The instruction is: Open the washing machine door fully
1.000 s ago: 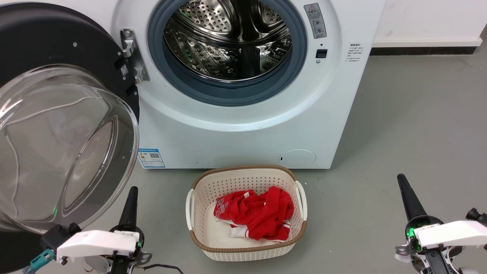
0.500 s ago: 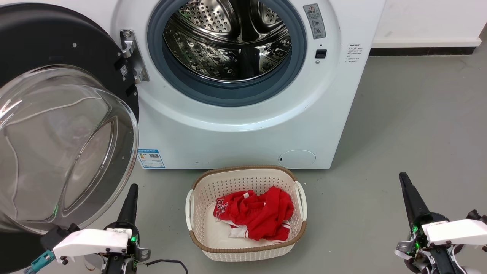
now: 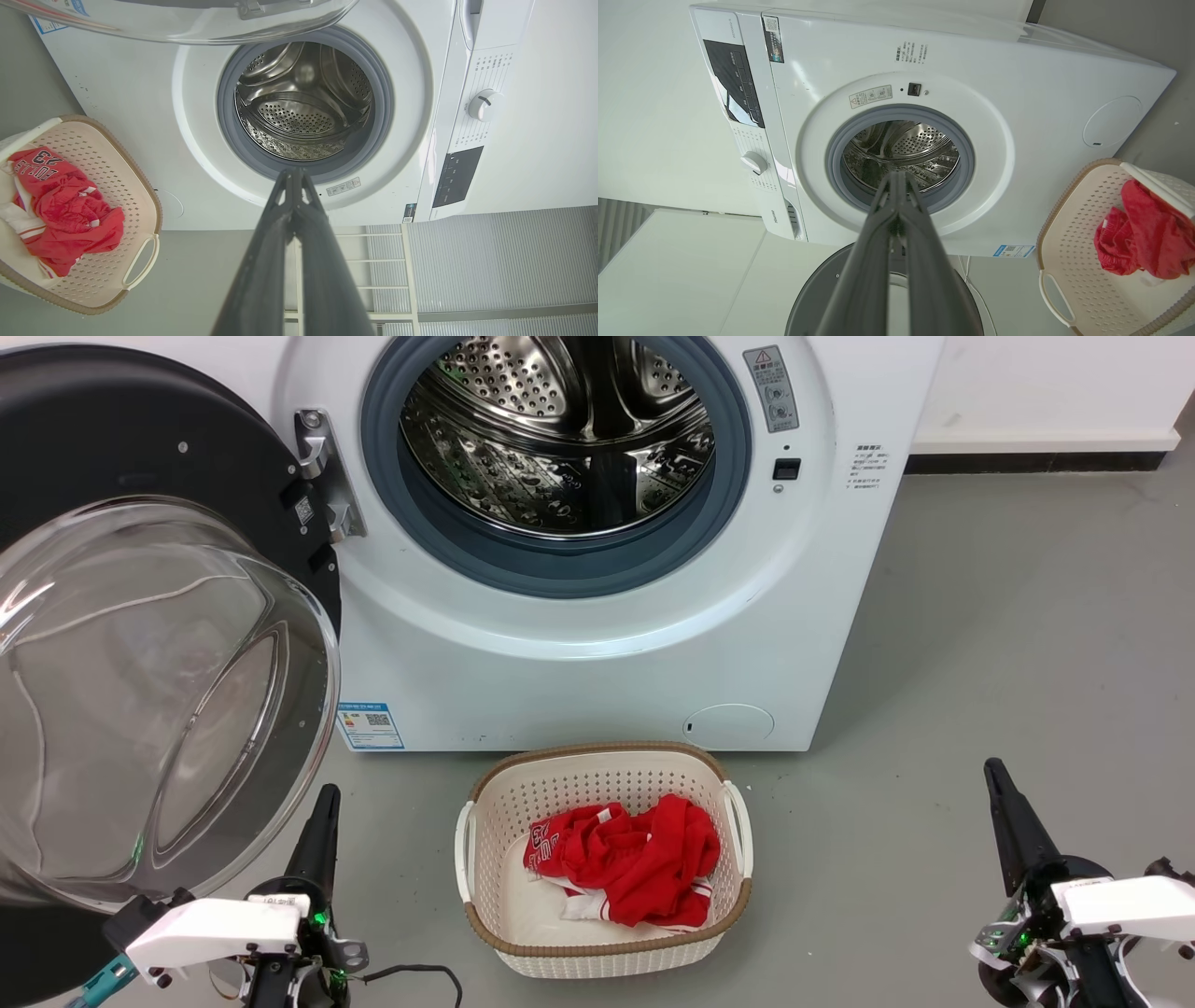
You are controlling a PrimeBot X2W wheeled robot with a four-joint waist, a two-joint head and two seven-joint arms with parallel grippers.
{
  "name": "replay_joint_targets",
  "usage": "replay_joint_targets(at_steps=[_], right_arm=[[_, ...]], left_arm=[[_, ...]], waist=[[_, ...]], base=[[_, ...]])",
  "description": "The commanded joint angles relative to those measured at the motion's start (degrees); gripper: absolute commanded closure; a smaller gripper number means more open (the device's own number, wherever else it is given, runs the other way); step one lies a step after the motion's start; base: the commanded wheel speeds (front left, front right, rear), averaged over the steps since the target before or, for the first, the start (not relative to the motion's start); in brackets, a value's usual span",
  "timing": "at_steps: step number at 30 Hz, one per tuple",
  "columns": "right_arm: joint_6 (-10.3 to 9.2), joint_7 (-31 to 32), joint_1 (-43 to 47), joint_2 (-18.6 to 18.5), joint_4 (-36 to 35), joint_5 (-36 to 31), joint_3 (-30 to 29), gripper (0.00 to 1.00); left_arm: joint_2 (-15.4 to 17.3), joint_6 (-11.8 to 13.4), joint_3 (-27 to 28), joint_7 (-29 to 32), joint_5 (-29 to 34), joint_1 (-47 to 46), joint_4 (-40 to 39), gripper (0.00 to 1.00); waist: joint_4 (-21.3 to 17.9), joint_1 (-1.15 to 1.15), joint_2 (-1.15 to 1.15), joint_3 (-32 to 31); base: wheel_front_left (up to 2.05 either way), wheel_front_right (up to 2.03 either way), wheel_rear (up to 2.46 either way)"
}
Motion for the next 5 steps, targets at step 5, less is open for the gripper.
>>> replay_joint_targets(at_steps=[5], right_arm=[[-0.02,0.49,-1.27,0.0,0.4,2.6,-0.28,1.0]], left_arm=[[-0.08,-0.43,0.35,0.7,-2.59,-1.15,0.32,1.0]], waist=[[-0.02,0.0,0.0,-0.03]], base=[[0.0,0.0,0.0]])
